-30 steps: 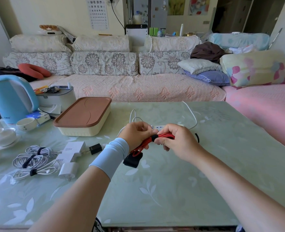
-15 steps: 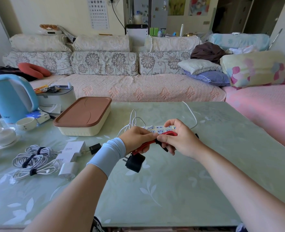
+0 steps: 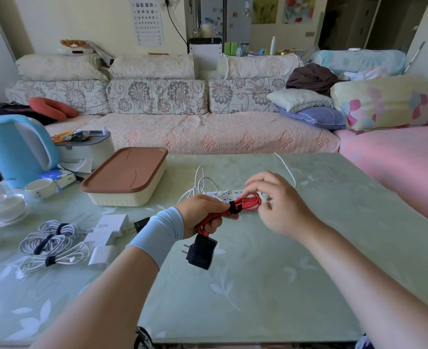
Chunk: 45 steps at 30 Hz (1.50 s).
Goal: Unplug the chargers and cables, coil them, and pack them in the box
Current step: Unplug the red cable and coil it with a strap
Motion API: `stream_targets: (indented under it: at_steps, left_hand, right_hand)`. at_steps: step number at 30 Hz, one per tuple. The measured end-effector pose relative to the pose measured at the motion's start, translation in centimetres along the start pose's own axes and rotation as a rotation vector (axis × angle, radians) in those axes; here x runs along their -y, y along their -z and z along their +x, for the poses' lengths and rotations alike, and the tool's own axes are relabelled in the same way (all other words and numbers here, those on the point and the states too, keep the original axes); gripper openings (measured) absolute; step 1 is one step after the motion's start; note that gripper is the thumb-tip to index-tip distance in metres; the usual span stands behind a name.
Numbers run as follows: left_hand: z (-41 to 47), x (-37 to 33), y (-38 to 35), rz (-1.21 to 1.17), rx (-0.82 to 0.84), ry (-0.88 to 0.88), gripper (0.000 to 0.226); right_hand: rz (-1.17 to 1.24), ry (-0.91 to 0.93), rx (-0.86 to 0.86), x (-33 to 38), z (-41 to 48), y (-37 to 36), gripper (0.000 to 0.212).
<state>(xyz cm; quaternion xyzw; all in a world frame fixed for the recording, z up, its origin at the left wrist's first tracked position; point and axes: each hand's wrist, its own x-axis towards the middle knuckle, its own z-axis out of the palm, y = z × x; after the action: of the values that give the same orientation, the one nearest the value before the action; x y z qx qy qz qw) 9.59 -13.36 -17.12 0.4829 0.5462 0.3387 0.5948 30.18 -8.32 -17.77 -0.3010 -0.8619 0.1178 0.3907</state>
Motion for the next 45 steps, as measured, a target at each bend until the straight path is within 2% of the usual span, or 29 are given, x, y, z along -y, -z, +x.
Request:
stream_targets:
  at_steps: [3,7,11,13,16,19,24,32,37,39,42,45]
  left_hand:
    - [0.2,0.1,0.3,-0.036,0.001,0.004,0.026]
    - [0.8,0.7,0.8,-0.043,-0.007,0.027,0.017]
    - [1.0,0.9,0.8,-0.038,-0.003,0.027,0.02]
    - [0.9,0.6,0.5,0.02,-0.024,0.021,0.022]
    - [0.7,0.6,0.0,0.227,-0.06,-0.009,0.029]
    - [0.8,0.9,-0.2,0.275,-0.057,-0.046,0.027]
    - [0.7,0.7,-0.9,0.292,-0.032,-0.095,0.023]
    - [0.5,0.6,-1.3,0.395,-0.089,-0.09,0.028]
    - [0.5,0.6,-1.5,0.482,-0.097,-0.059,0.028]
    - [0.6,0.6,-1.7,0.467,-0.107,-0.06,0.026]
    - [0.9,0.7,-1.8,0.428,-0.126,-0.053,0.024]
    - [0.9,0.7,-1.6,0.397,-0.128,-0.046,0.024]
  right_hand:
    - [-0.038,0.083,0.116,0.2,-0.2,-0.5,0.043]
    - [-0.038,0.112,0.058,0.1,0.3,-0.9,0.018]
    - [-0.008,0.187,0.06,-0.1,0.5,-1.3,0.009]
    - [-0.056,0.235,0.061,0.1,0.5,-1.3,0.009]
    - [-0.123,0.257,0.055,0.3,0.5,-1.4,0.007]
    - [-0.061,0.12,0.039,0.2,0.4,-1.5,0.005]
    - [0.222,-0.239,0.07,-0.1,-0.1,-1.7,0.012]
    - [0.236,-0.38,0.034,0.5,-0.2,-2.6,0.022]
    - [0.308,-0.461,0.082,0.8,-0.5,-3.1,0.022]
    - [0.277,-0.44,0.078,0.7,-0.4,-2.7,0.018]
    - [-0.008,-0.306,0.149,0.4,-0.2,-2.2,0.009]
    - [-0.065,-0.161,0.243,0.6,-0.3,-2.0,0.021]
